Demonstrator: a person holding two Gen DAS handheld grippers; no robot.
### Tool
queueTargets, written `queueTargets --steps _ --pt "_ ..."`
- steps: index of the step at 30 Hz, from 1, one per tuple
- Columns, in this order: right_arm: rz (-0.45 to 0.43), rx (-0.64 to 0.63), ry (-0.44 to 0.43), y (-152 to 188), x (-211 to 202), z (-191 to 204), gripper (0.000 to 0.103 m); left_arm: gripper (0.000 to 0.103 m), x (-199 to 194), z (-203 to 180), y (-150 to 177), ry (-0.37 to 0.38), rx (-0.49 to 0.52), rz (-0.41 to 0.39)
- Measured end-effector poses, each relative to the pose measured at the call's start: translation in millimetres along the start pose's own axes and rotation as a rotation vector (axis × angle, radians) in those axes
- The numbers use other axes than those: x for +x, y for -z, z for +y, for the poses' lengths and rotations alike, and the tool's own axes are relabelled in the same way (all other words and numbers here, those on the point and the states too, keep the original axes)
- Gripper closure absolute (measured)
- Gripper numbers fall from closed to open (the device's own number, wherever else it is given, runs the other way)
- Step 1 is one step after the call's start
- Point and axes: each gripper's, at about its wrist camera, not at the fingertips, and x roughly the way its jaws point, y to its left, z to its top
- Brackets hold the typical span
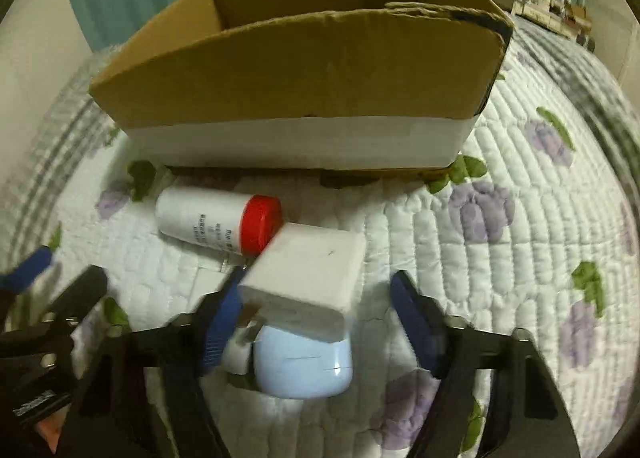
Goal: Organize rigid objects
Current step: 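Grasp the white charger with the left gripper while the right grasps the white plug adapter, then lower both white chargers into the cardboard box and open both grippers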
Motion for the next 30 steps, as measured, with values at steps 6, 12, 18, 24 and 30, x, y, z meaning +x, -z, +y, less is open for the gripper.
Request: queueTargets --steps 6,12,18,24,30 --pt "-0.043 -0.035 0.069 11.2 -20.5 -6.6 0.049 0.004 -2.4 -29.8 1.1 0.050 0.021 0.027" --pt "-0.066 0.035 0.117 8.4 -35.8 -44.5 0.050 0.005 3.0 -68.2 13.9 0.088 0.090 0.069" --pt "-0.071 0.095 0.105 7.6 -42.2 -65.0 0.050 0.010 18.0 -82.4 24.3 0.053 0.139 0.089" --pt "-0.070 0.098 0.101 6.5 -34.9 -62.1 0.050 0.040 28.8 -91.3 12.2 0.077 0.183 0.091" --pt "-0.071 0.083 0.113 8.5 -33.4 -59.7 0.050 0.062 24.9 -93.5 10.2 0.120 0.207 0.096"
